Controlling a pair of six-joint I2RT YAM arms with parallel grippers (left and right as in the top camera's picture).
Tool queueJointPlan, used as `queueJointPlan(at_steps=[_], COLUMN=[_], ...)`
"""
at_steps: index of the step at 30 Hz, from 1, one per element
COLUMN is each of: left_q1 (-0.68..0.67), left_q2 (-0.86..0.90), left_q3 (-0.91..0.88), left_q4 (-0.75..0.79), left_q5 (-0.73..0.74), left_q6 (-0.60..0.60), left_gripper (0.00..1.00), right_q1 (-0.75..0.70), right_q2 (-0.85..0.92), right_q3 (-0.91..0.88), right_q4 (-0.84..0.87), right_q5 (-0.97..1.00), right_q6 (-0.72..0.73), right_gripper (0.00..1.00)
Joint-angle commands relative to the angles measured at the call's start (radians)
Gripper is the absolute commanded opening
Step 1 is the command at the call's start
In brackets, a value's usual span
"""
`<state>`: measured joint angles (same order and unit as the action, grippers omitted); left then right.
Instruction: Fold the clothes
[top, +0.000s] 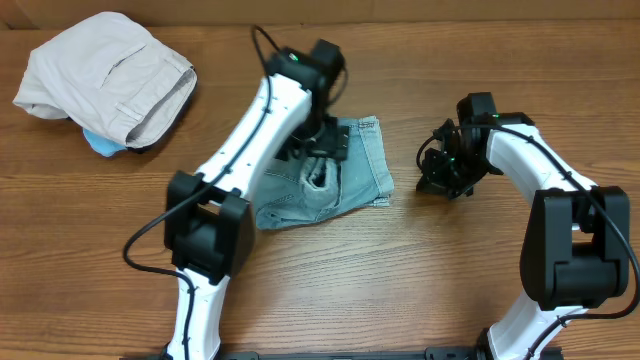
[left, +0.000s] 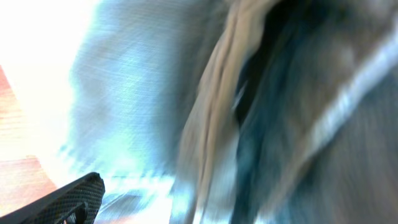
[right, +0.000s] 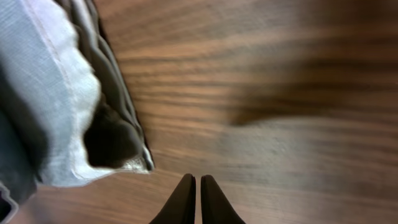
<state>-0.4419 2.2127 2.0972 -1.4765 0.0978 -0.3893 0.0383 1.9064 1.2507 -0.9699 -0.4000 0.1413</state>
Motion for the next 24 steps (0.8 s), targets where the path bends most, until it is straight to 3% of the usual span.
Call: queueJointPlan(at_steps=[1,8,9,10,12,14,18,21,24], left_q1=[0.115,0.246,0.251,0.253,0.251,0.229,0.154,0.112,0.108], left_q2=[-0.012,-0.012,-0.011,-0.011,-0.011,-0.011,-0.011,-0.011,-0.012], left_q3=[0.134,0.224,0.22,0.211,0.196,0.16,0.07,0.045,0.047], left_q4=[-0.087,-0.202,-0.191,-0.164,-0.105,-0.024,0.091,0.068,0.014], left_q5=[-0.004,0.026,0.028,0.048,0.105,0.178,0.247,0.14,0.052], left_q6=[0.019,0.073,0.072,0.072,0.076,0.08,0.08,0.076,0.07], left_gripper=[1.0,1.0,0.93,0.79,0.33,0.04,0.05,0.17,0.17], right_q1=[-0.03,0.001,0.01,0.02,0.036,0.04,0.038,0.039,0.059], right_q2=[-0.033,-0.153,-0.167,-0.179,-0.19,-0.19,-0.19,-0.19,-0.19], right_q3=[0.045,0.096,0.096,0.096,0.096,0.096,0.095,0.095,0.095], right_q4=[-0.011,0.046,0.052,0.055,0.055,0.053,0.046,0.035,0.021], right_q5=[-0.092,-0.263,-0.254,-0.241,-0.203,-0.173,-0.156,-0.235,-0.379], right_q6=[-0.016,-0.041,-0.041,-0.041,-0.04,-0.037,-0.037,-0.095,-0.241], right_gripper=[0.08,0.09,0.09,0.09,0.09,0.09,0.09,0.09,0.1])
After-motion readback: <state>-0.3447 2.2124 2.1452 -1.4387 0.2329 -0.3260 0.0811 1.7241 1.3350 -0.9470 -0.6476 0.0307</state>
